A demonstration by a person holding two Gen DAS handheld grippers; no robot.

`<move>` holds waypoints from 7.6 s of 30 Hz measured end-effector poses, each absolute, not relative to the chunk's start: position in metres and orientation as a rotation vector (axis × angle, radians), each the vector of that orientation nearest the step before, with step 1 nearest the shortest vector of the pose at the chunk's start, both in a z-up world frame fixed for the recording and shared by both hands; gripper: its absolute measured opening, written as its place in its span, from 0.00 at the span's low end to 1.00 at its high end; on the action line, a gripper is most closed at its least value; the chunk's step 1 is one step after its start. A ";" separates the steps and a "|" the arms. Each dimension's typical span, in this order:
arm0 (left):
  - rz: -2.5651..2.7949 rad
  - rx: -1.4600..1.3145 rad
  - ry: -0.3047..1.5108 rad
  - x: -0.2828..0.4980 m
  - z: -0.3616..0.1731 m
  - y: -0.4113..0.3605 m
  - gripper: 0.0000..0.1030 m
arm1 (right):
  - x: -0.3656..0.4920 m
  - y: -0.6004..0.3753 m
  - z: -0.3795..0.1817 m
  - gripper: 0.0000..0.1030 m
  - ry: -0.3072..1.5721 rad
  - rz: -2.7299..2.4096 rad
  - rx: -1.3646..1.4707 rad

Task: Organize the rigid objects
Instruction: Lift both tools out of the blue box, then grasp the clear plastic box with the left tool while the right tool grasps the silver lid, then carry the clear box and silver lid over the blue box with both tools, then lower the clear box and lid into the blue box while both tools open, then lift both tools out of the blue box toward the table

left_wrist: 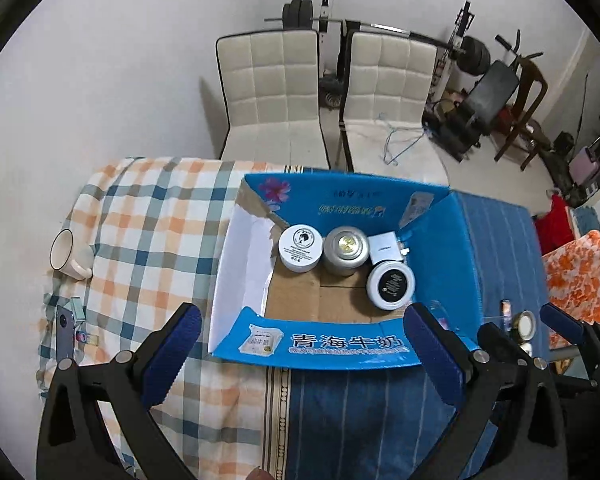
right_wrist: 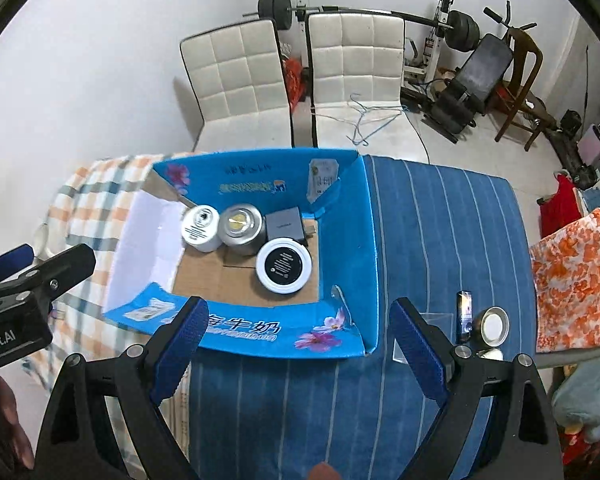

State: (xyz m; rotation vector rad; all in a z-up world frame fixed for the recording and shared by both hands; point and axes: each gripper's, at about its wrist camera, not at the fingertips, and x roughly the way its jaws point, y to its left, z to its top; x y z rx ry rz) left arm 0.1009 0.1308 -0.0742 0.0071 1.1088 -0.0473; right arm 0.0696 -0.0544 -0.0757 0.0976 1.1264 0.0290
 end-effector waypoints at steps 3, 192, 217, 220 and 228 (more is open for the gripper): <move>-0.058 0.015 1.092 0.092 -0.062 0.128 1.00 | 0.061 -0.055 -0.059 0.91 1.102 0.048 0.096; -0.180 -0.106 1.612 0.211 -0.300 0.159 0.67 | 0.222 0.043 -0.343 0.70 1.688 0.241 0.211; -0.087 -0.059 1.342 0.156 -0.187 0.153 1.00 | 0.165 -0.012 -0.223 0.88 1.444 0.114 0.121; -0.091 -0.061 1.329 0.148 -0.170 0.153 1.00 | 0.148 -0.009 -0.193 0.88 1.388 0.115 0.113; -0.091 -0.055 1.258 0.120 -0.124 0.146 1.00 | 0.119 -0.021 -0.131 0.88 1.307 0.142 0.109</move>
